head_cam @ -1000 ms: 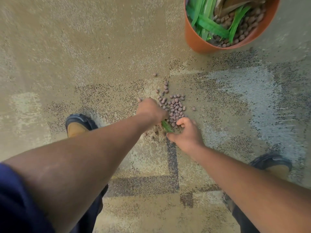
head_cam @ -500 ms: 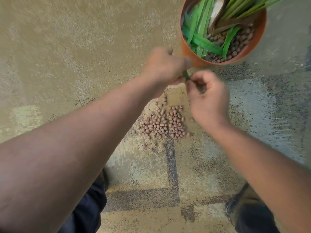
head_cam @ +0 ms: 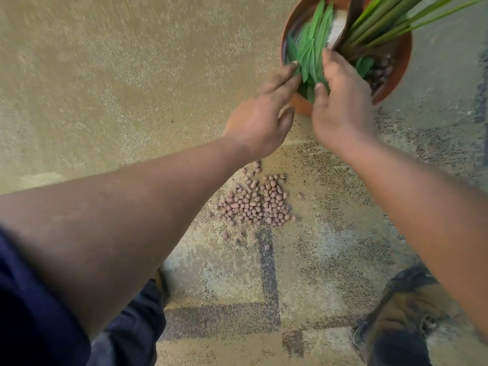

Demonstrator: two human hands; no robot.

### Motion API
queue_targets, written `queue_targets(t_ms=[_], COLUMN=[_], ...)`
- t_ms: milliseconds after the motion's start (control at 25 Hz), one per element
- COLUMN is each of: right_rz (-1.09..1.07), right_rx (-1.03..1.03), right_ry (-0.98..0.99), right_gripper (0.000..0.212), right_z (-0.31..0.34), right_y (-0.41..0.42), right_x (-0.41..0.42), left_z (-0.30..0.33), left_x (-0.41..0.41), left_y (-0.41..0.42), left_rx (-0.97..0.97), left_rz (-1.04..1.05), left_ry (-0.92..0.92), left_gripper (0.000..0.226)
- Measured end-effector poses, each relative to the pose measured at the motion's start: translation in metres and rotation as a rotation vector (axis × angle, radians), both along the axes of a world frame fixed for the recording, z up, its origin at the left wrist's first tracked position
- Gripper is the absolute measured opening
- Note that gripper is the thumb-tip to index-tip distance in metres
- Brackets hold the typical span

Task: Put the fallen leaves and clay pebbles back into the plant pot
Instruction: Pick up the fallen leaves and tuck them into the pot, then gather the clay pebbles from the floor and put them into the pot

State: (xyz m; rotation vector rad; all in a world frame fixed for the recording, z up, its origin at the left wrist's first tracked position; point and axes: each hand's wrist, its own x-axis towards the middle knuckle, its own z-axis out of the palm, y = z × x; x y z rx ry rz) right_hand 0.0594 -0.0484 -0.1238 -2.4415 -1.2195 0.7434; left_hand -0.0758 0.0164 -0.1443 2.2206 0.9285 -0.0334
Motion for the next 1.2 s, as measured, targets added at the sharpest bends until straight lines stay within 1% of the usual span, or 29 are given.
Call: queue_targets(t_ms=[120, 200, 280, 400, 520, 560, 640, 680, 720, 760, 800, 840, 920, 1000, 1040, 1120, 1200], right_rz=[0.125, 0.230, 0.288, 0.229, 0.175, 0.170, 0.175, 0.195, 0.212, 0.209, 0.172, 0.106, -0.038, -0.097, -0.105, -0.107, -0.051], right_rx=[-0.052, -0.064, -0.067, -0.073, 0.017, 0.075, 0.181, 0.184, 0.131, 0.026, -0.106, -0.235, -0.431, -0.569, -0.612, -0.641, -0.620], right_ry=[-0.089, -0.094, -0.102, -0.075, -0.073, -0.116, -0.194, -0.169, -0.089, 0.024, 0.132, 0.213, 0.268, 0.270, 0.279, 0.310, 0.317], right_gripper=[0.054, 0.053, 0.048, 0.049, 0.048, 0.045, 0.029, 0.021, 0.016, 0.014, 0.016, 0.019, 0.027, 0.039, 0.048, 0.067, 0.067], right_z=[-0.011, -0.017, -0.019, -0.019, -0.016, -0.015, -0.016, -0.019, -0.022, -0.026, -0.032, -0.041, -0.060, -0.075, -0.081, -0.087, -0.090], right_y=[-0.018, -0.027, -0.029, -0.026, -0.029, -0.034, -0.047, -0.053, -0.060, -0.067, -0.075, -0.084, -0.106, -0.125, -0.132, -0.140, -0.145], right_x=[0.004, 0.006, 0.008, 0.008, 0.000, -0.004, -0.014, -0.020, -0.027, -0.034, -0.042, -0.048, -0.057, -0.066, -0.071, -0.080, -0.090], left_z=[-0.005, -0.008, -0.011, -0.010, -0.004, -0.001, 0.001, 0.000, -0.006, -0.015, -0.025, -0.036, -0.056, -0.068, -0.071, -0.072, -0.068], left_x=[-0.005, -0.007, -0.008, -0.005, 0.003, 0.004, -0.003, -0.011, -0.021, -0.034, -0.048, -0.064, -0.094, -0.119, -0.127, -0.135, -0.136], left_y=[-0.005, -0.007, -0.009, -0.006, 0.001, 0.003, -0.001, -0.007, -0.014, -0.024, -0.033, -0.042, -0.057, -0.067, -0.071, -0.077, -0.083], left_rx=[0.019, 0.017, 0.032, 0.070, 0.101, 0.113, 0.153, 0.163, 0.149, 0.111, 0.045, -0.033, -0.149, -0.231, -0.262, -0.327, -0.418], left_rz=[-0.067, -0.099, -0.122, -0.154, -0.156, -0.148, -0.116, -0.094, -0.065, -0.015, 0.065, 0.169, 0.350, 0.413, 0.410, 0.381, 0.356], left_ry=[0.020, 0.004, 0.010, 0.078, 0.128, 0.125, 0.040, -0.013, -0.038, -0.022, 0.042, 0.144, 0.389, 0.553, 0.582, 0.555, 0.495], left_gripper=[0.069, 0.079, 0.083, 0.076, 0.074, 0.073, 0.070, 0.062, 0.053, 0.045, 0.040, 0.040, 0.047, 0.049, 0.047, 0.049, 0.048])
